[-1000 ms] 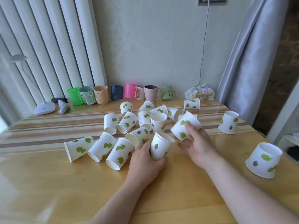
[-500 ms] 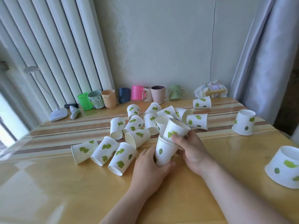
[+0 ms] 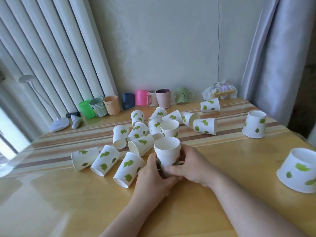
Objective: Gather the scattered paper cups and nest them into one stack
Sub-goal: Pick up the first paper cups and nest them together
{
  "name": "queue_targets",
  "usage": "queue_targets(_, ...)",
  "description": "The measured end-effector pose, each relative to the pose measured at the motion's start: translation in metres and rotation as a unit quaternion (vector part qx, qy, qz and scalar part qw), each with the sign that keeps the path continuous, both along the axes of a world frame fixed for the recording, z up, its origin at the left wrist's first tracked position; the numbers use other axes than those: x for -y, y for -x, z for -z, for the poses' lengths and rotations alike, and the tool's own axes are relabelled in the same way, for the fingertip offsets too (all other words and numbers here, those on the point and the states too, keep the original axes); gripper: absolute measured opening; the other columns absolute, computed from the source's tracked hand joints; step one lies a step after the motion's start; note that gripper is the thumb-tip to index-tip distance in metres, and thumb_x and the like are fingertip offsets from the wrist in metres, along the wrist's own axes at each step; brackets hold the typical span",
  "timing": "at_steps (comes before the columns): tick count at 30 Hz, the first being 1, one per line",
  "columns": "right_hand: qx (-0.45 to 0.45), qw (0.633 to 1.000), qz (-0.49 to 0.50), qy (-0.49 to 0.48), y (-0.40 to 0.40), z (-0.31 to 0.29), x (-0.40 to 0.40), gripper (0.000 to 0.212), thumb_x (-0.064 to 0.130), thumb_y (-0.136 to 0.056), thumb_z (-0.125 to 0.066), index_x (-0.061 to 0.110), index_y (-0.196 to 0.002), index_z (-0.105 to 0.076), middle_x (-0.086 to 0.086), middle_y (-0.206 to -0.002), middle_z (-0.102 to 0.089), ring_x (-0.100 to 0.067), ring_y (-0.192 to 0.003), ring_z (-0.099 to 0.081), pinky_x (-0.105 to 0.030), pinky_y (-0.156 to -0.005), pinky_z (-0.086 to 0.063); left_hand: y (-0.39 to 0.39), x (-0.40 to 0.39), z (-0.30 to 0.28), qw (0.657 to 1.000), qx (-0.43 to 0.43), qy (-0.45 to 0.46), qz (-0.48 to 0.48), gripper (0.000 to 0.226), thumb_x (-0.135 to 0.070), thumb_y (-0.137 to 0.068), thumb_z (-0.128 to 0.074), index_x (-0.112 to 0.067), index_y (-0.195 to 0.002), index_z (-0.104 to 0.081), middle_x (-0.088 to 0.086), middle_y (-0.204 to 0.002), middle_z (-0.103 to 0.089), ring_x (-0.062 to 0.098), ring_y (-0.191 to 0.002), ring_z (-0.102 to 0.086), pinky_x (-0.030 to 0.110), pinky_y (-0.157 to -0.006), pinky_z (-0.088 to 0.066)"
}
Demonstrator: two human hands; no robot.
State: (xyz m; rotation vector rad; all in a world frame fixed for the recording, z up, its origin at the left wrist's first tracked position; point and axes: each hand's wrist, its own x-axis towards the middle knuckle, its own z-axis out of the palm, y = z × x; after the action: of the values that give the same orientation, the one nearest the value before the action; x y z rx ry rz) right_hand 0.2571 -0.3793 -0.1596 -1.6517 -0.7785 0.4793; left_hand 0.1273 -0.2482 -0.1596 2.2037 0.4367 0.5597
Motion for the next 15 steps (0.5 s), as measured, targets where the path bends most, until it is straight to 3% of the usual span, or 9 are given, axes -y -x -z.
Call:
queue_targets(2, 0.014, 0.999, 0.039, -0.019, -0.004, -0.002, 0.002, 0.06, 0.04, -0.062, -0.095, 0.046, -0.117, -0.071, 0.022, -0.112, -0.08, -0.001, -0.103, -0.073, -0.023, -0.084, -0.058, 0.008, 0.0, 0.003, 0.999, 0.006, -0.012, 0.039, 0.086, -0.04, -0.075, -0.094, -0.055, -0.136, -0.035, -0.033, -0.126, -0.063, -0.012, -0.119, -0.06, 0.006, -0.086, -0.052)
queue_targets(3, 0.024, 0.998, 0.06, -0.027, -0.006, -0.002, 0.004, 0.059, 0.042, -0.061, -0.095, 0.051, -0.114, -0.07, 0.024, -0.11, -0.079, 0.001, -0.101, -0.072, -0.018, -0.081, -0.056, 0.015, -0.001, 0.003, 0.998, 0.022, -0.022, 0.045, 0.083, -0.039, -0.077, -0.091, -0.057, -0.135, -0.034, -0.032, -0.129, -0.06, -0.007, -0.121, -0.059, 0.01, -0.088, -0.054)
queue_targets(5, 0.046, 0.995, 0.085, -0.027, -0.011, -0.002, 0.006, 0.064, 0.046, -0.06, -0.093, 0.064, -0.113, -0.064, 0.029, -0.113, -0.076, 0.003, -0.103, -0.071, -0.016, -0.08, -0.057, 0.031, -0.01, 0.0, 0.992, 0.089, -0.087, 0.017, 0.064, -0.043, -0.08, -0.079, -0.054, -0.131, -0.043, -0.029, -0.122, -0.059, 0.001, -0.113, -0.062, 0.016, -0.087, -0.055)
queue_targets(7, 0.067, 0.994, 0.091, -0.003, -0.012, 0.001, 0.006, 0.067, 0.048, -0.06, -0.092, 0.071, -0.113, -0.059, 0.037, -0.115, -0.072, 0.007, -0.105, -0.07, -0.021, -0.084, -0.059, 0.043, -0.031, -0.004, 0.97, 0.127, -0.196, -0.059, 0.052, -0.043, -0.082, -0.072, -0.038, -0.131, -0.056, -0.018, -0.124, -0.057, 0.005, -0.111, -0.056, 0.026, -0.094, -0.052)
queue_targets(9, 0.084, 0.992, 0.086, 0.026, -0.011, 0.003, 0.004, 0.066, 0.051, -0.061, -0.091, 0.075, -0.11, -0.055, 0.042, -0.116, -0.068, 0.012, -0.106, -0.067, -0.02, -0.084, -0.057, 0.047, -0.053, -0.012, 0.963, 0.056, -0.23, -0.127, 0.06, -0.043, -0.086, -0.075, -0.03, -0.142, -0.056, -0.003, -0.134, -0.053, 0.024, -0.125, -0.047, 0.045, -0.109, -0.043)
queue_targets(11, 0.092, 0.991, 0.081, 0.051, -0.01, 0.004, 0.004, 0.064, 0.054, -0.061, -0.089, 0.071, -0.111, -0.055, 0.036, -0.114, -0.072, 0.014, -0.104, -0.066, -0.018, -0.082, -0.054, 0.048, -0.064, -0.021, 0.971, -0.092, -0.182, -0.129, 0.078, -0.055, -0.091, -0.074, -0.039, -0.159, -0.04, 0.001, -0.144, -0.048, 0.029, -0.138, -0.04, 0.048, -0.116, -0.035)
queue_targets(13, 0.094, 0.99, 0.084, 0.064, -0.011, 0.004, 0.004, 0.064, 0.056, -0.059, -0.088, 0.065, -0.113, -0.055, 0.027, -0.114, -0.075, 0.014, -0.103, -0.066, -0.019, -0.082, -0.053, 0.046, -0.066, -0.022, 0.967, -0.171, -0.17, -0.086, 0.085, -0.067, -0.093, -0.063, -0.047, -0.166, -0.025, 0.0, -0.15, -0.052, 0.027, -0.14, -0.044, 0.045, -0.113, -0.04)
queue_targets(15, 0.096, 0.989, 0.089, 0.069, -0.01, 0.004, 0.004, 0.065, 0.057, -0.058, -0.088, 0.064, -0.113, -0.055, 0.028, -0.113, -0.075, 0.015, -0.102, -0.065, -0.018, -0.08, -0.052, 0.046, -0.067, -0.019, 0.969, -0.165, -0.175, -0.053, 0.08, -0.068, -0.092, -0.061, -0.051, -0.163, -0.028, -0.007, -0.143, -0.064, 0.02, -0.124, -0.057, 0.04, -0.099, -0.049)
